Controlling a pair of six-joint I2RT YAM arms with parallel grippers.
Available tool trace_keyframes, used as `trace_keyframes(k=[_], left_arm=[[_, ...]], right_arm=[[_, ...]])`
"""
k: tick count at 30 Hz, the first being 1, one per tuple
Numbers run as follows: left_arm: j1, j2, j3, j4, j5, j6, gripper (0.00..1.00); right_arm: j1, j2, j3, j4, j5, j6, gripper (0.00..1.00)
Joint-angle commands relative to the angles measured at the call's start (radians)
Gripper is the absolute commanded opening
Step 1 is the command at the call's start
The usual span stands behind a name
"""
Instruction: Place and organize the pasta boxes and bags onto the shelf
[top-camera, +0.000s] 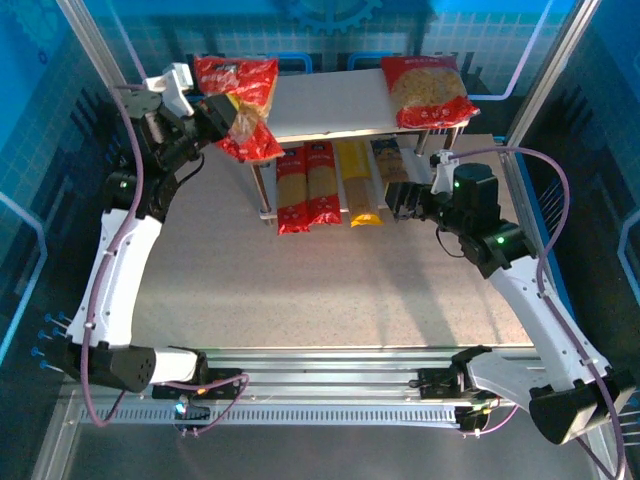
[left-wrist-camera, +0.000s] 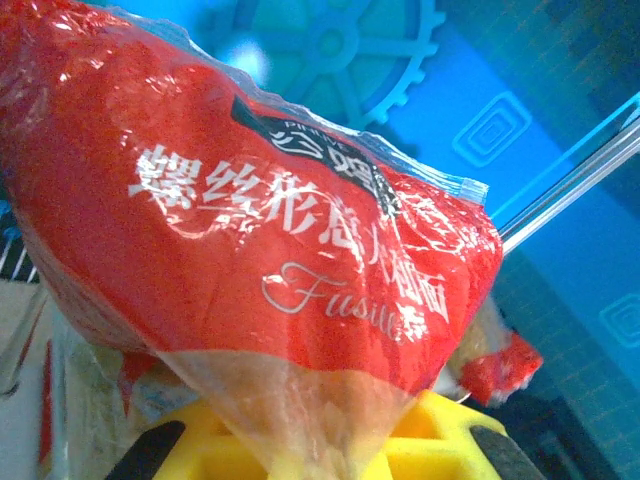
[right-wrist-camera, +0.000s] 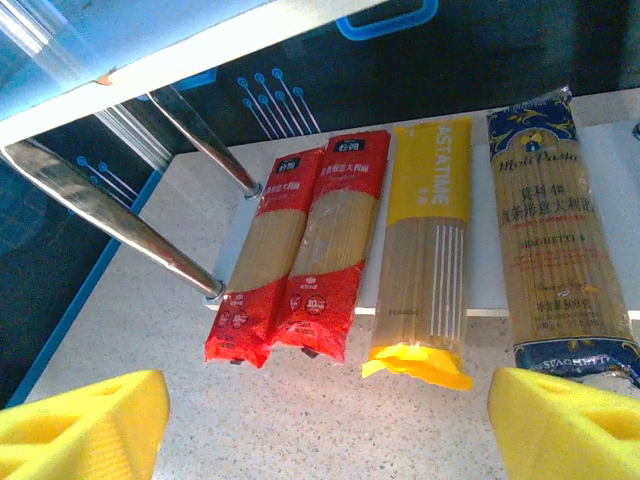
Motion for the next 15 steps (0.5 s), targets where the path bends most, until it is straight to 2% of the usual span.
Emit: trace_keyframes(k=[1,8,15], left_arm=[[0.005,0.049,0.110,0.290,0.036,-0.061,0.02],[-0.038,0.241,0.287,0.298,0.047,-0.065,0.02],[-0.117,0.322,0.382,0.235,-0.050,0.031,0.01]], right_arm=[[0.023,0.019,0.021,0.012,0.019,-0.017,0.84],[0.056,0.045,0.006,0.039,0.014,-0.019,0.84],[0.072,0.055,0.002,0.042,0.022,-0.024,0.84]])
